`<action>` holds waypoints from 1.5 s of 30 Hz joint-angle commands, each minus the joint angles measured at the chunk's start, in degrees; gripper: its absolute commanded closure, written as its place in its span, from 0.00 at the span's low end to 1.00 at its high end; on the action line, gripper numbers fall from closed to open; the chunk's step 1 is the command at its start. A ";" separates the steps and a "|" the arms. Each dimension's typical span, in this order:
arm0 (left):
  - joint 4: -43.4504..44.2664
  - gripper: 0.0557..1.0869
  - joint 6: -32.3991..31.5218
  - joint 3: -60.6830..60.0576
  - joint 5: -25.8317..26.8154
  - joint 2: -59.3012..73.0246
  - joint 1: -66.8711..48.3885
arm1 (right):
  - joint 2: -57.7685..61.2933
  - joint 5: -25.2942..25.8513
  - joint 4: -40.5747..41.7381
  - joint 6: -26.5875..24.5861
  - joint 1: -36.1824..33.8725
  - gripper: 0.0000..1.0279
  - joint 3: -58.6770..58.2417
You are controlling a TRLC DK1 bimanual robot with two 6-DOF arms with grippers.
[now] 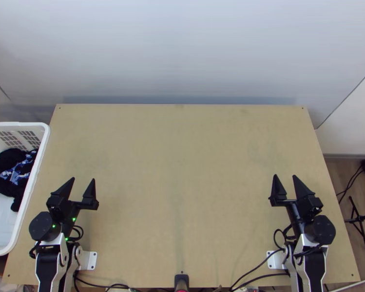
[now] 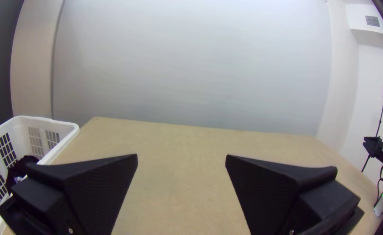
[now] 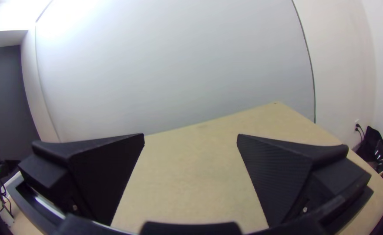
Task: Fold the t-shirt
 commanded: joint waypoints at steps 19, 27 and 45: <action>0.01 0.05 0.02 0.01 0.00 0.01 0.02 | 0.01 0.02 0.01 0.02 0.01 0.04 0.09; 0.01 0.05 0.02 0.01 0.00 0.01 0.02 | 0.01 0.02 0.01 0.02 0.01 0.04 0.00; 0.01 0.05 -12.55 0.01 -0.26 0.01 -0.33 | 0.01 0.02 0.01 0.02 0.01 0.04 0.09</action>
